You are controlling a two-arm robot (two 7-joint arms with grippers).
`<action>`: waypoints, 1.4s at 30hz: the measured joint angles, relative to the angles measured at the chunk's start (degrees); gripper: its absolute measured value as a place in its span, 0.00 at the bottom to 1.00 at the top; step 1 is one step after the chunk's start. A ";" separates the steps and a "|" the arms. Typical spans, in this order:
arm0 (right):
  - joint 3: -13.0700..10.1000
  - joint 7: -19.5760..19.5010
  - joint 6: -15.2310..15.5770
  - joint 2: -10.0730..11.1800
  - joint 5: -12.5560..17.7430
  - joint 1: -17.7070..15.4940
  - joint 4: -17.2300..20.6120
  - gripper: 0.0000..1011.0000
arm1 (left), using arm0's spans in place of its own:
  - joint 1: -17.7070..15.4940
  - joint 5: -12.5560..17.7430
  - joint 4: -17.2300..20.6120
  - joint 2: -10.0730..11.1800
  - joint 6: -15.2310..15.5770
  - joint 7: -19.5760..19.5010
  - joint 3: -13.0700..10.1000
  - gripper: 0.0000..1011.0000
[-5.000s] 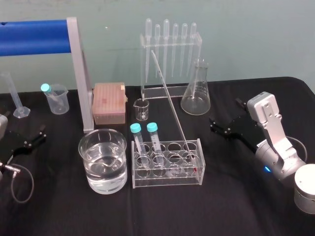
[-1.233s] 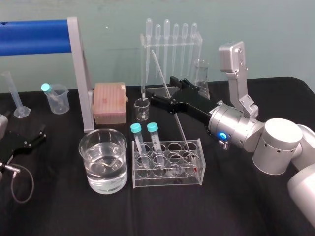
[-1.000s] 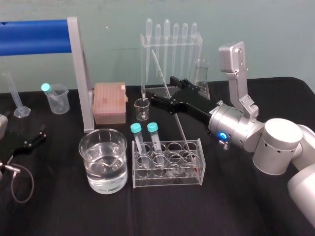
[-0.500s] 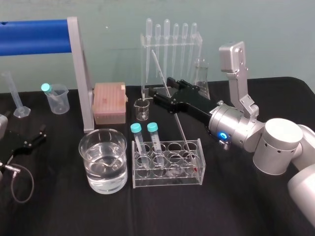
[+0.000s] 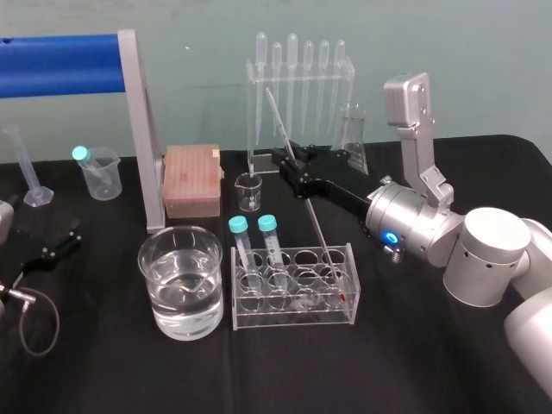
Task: Hold the thermometer with one hand and immerse one end into the beaker, then reinsert it into the test tube rack.
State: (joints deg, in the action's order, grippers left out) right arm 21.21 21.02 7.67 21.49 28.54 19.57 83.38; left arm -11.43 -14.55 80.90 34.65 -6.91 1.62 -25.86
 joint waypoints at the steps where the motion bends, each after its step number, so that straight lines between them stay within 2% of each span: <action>1: 0.00 0.00 0.00 0.00 0.00 0.00 0.00 0.26 | 0.00 0.00 0.00 0.00 0.00 0.00 0.00 1.00; 2: 0.00 0.00 0.00 0.00 0.00 0.00 0.00 0.20 | 0.00 0.00 0.00 0.00 0.00 0.00 0.00 1.00; 4: 0.00 0.00 0.00 0.00 0.00 0.00 0.00 0.16 | 0.00 0.00 0.00 0.00 0.00 0.00 0.00 1.00; 5: 0.00 0.00 0.00 0.00 0.00 0.00 0.00 0.11 | 0.00 0.00 0.00 0.00 0.00 0.00 0.00 1.00; 9: 0.00 0.00 0.00 0.00 0.00 0.00 0.00 0.06 | 0.00 0.00 0.00 0.00 0.00 0.00 0.00 1.00; 22: -0.01 0.01 -0.05 0.00 0.00 0.00 0.00 0.06 | 0.00 0.00 0.00 0.00 0.00 0.00 0.00 1.00; 30: -1.52 0.71 -2.99 0.08 0.72 -0.51 1.60 0.06 | 0.00 0.00 0.00 0.00 0.00 0.00 0.00 1.00; 36: -3.62 2.61 -4.84 0.35 3.82 -0.28 4.69 0.06 | 0.00 0.00 0.00 0.00 0.00 0.00 0.00 1.00; 42: -4.48 4.51 -6.48 0.37 6.61 0.97 6.39 0.06 | 0.00 0.00 0.00 0.00 0.00 0.00 0.00 1.00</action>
State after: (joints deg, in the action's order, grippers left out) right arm 16.73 25.53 1.18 21.86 35.15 20.53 89.77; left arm -11.43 -14.55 80.90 34.64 -6.91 1.62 -25.86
